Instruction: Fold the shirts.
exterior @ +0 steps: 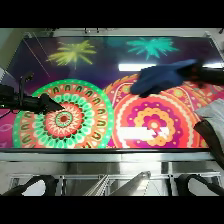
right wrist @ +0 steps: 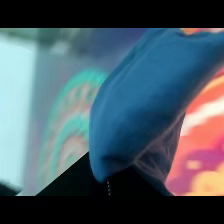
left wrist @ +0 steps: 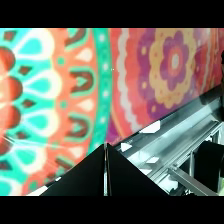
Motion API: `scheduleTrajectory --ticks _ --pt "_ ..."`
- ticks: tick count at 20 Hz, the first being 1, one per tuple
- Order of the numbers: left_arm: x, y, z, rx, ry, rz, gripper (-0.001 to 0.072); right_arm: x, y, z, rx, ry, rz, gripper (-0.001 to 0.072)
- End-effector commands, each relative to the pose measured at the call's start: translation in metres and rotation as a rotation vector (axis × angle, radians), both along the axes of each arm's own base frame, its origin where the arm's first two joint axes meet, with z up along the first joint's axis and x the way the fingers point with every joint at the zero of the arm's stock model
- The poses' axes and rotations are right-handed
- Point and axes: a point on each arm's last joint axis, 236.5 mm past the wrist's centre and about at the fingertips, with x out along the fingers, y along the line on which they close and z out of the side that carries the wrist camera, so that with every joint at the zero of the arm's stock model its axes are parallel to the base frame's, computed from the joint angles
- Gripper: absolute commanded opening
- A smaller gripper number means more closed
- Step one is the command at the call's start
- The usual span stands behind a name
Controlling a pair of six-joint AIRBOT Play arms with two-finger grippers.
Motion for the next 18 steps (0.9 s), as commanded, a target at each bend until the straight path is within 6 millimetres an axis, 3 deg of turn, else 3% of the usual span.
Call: scheduleTrajectory --ticks 1,3,4,5,9,12,13,14,15,18 --pt "0.002 0.001 -0.016 -0.011 0.03 -0.019 0.002 -0.127 -0.17 0.005 -0.37 0.255 -0.542 0.002" --pt "0.002 0.001 -0.017 -0.01 0.022 -0.028 0.002 -0.217 -0.227 -0.018 -0.503 0.498 -0.784 0.0019" --pt "0.002 0.001 -0.017 -0.011 0.021 -0.03 0.002 -0.25 -0.24 -0.034 -0.53 0.599 -0.843 0.002" --pt "0.002 0.001 -0.017 -0.008 0.019 -0.032 0.002 -0.267 -0.244 -0.053 -0.511 0.68 -0.894 0.002" --pt "-0.005 -0.008 -0.016 -0.018 0.031 -0.073 0.002 -0.294 -0.226 -0.137 -0.422 0.918 -0.801 0.002" --pt "-0.011 -0.02 -0.015 -0.021 0.037 -0.117 0.002 -0.307 -0.231 -0.151 -0.451 0.994 -0.765 0.0028" --pt "-0.012 -0.024 -0.015 -0.019 0.035 -0.127 0.002 -0.305 -0.231 -0.151 -0.448 0.988 -0.763 0.0159" --pt "-0.011 -0.029 -0.016 -0.015 0.028 -0.136 0.002 -0.304 -0.23 -0.151 -0.443 0.982 -0.763 0.0543" --pt "-0.012 -0.033 -0.016 -0.013 0.026 -0.148 0.002 -0.301 -0.228 -0.15 -0.436 0.972 -0.751 0.0699" --pt "-0.016 -0.044 -0.015 -0.01 0.021 -0.187 0.002 -0.28 -0.211 -0.134 -0.359 0.907 -0.686 0.07"
